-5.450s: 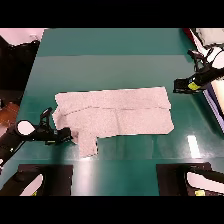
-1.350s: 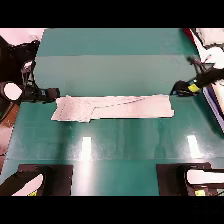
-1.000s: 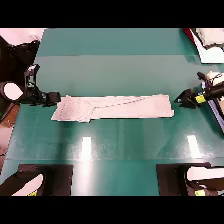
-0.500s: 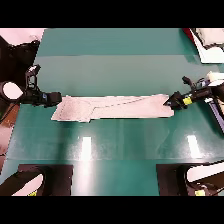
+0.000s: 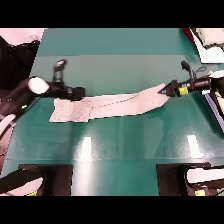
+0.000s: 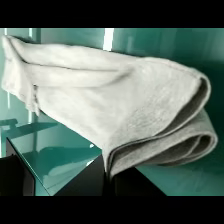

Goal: Fold the shirts.

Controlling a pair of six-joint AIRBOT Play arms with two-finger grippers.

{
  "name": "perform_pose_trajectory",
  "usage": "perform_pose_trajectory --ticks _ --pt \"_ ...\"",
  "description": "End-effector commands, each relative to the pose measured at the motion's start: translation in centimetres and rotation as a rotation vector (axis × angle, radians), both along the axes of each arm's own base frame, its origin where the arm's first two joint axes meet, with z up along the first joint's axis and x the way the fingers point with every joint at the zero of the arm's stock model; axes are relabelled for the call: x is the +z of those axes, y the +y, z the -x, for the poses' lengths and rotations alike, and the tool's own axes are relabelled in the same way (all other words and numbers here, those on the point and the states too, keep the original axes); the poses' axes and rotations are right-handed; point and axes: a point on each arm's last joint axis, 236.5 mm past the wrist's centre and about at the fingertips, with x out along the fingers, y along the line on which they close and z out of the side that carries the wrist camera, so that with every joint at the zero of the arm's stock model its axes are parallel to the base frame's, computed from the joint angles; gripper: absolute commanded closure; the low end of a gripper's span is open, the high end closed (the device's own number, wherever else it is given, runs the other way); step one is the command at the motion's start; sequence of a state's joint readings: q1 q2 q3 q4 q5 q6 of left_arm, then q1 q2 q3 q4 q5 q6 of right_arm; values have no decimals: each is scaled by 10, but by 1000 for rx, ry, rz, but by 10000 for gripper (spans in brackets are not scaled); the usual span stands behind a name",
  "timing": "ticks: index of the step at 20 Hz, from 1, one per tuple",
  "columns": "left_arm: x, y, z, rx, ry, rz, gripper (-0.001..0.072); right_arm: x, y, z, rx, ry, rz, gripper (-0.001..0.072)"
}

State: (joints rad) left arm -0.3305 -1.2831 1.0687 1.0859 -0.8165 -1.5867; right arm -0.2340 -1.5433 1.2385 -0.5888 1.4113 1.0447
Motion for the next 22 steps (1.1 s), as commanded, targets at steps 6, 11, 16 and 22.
perform_pose_trajectory --ticks 6,11,16,22 --pt "-70 -136 -20 -252 87 -24 682 154 101 3 162 -314 -17 703" --pt "-74 -127 -26 -276 74 -85 682 183 144 9 250 -376 -41 704" --pt "-21 -89 -48 -285 -29 -182 683 191 189 13 341 -402 -66 704" --pt "87 77 -61 -56 -118 -344 682 195 251 23 436 -448 -106 704"
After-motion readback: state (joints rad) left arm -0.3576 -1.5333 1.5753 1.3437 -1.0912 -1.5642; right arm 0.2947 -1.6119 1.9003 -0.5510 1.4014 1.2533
